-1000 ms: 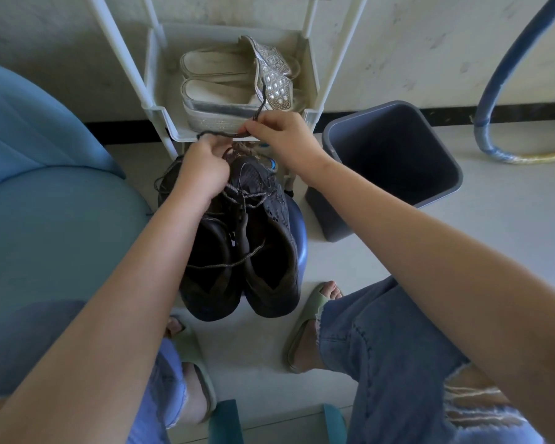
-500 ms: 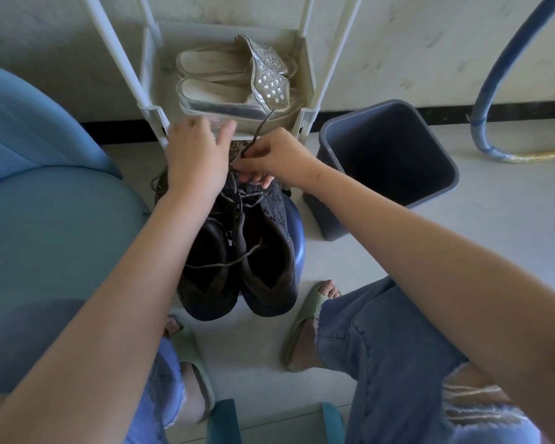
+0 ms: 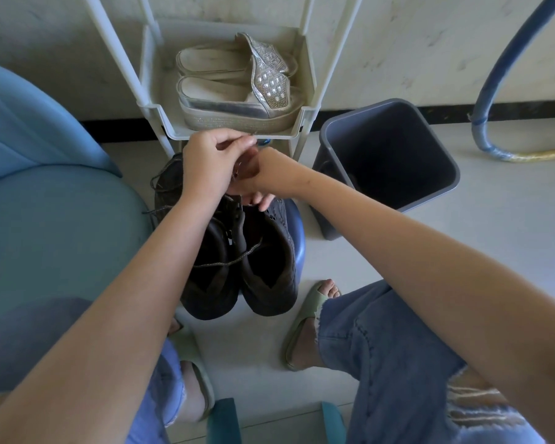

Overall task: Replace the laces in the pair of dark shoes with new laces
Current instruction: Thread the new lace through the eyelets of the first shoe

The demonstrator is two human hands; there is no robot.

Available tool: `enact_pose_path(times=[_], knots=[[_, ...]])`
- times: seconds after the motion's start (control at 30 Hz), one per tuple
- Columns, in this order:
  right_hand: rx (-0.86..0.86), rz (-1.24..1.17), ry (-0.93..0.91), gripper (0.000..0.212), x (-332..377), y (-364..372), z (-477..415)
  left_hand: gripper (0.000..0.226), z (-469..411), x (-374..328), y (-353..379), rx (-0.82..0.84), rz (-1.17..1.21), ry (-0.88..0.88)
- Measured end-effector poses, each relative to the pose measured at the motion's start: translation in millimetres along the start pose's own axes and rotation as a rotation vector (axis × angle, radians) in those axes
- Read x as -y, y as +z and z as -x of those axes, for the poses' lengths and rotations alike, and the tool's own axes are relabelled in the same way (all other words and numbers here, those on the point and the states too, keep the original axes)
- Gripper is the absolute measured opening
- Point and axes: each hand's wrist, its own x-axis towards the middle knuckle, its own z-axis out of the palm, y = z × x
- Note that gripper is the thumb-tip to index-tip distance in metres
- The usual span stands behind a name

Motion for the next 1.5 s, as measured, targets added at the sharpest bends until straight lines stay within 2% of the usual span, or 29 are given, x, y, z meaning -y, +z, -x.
enact_pose_path(times=[0.1, 0.23, 0.3, 0.37, 0.5, 0.57, 0.7, 1.07, 1.27, 1.4, 1.5], knots=[[0.053, 0.345, 0.143, 0.033, -14, -10, 0, 0.007, 1, 6, 0, 0.101, -0.137, -0.014], [0.178, 0.341, 0.319, 0.029, -22, -1, 4, 0.011, 5, 16, 3, 0.314, -0.421, -0.059], [0.149, 0.381, 0.306, 0.022, -22, 5, 2, 0.009, 7, 22, 3, 0.364, -0.482, -0.098], [0.091, 0.401, 0.282, 0.024, -21, 2, 3, 0.006, 10, 28, 6, 0.405, -0.474, -0.14], [0.084, 0.175, 0.306, 0.005, -33, -15, 6, 0.009, 16, 36, 10, 0.385, -0.445, -0.152], [0.097, 0.079, 0.307, 0.023, -41, -22, 7, 0.008, 20, 38, 15, 0.346, -0.443, -0.168], [0.137, -0.082, 0.29, 0.024, -52, -26, 8, 0.006, 26, 41, 24, 0.302, -0.505, -0.219], [0.166, -0.143, 0.272, 0.024, -58, -28, 8, 0.009, 29, 42, 33, 0.205, -0.53, -0.233], [0.179, -0.163, 0.288, 0.017, -57, -30, 7, 0.01, 31, 41, 36, 0.194, -0.538, -0.17], [0.114, -0.253, 0.317, 0.016, -59, -23, 10, 0.017, 32, 41, 37, 0.18, -0.513, -0.113], [0.025, -0.328, 0.365, 0.012, -58, -12, 10, 0.022, 32, 40, 36, 0.252, -0.502, -0.072]])
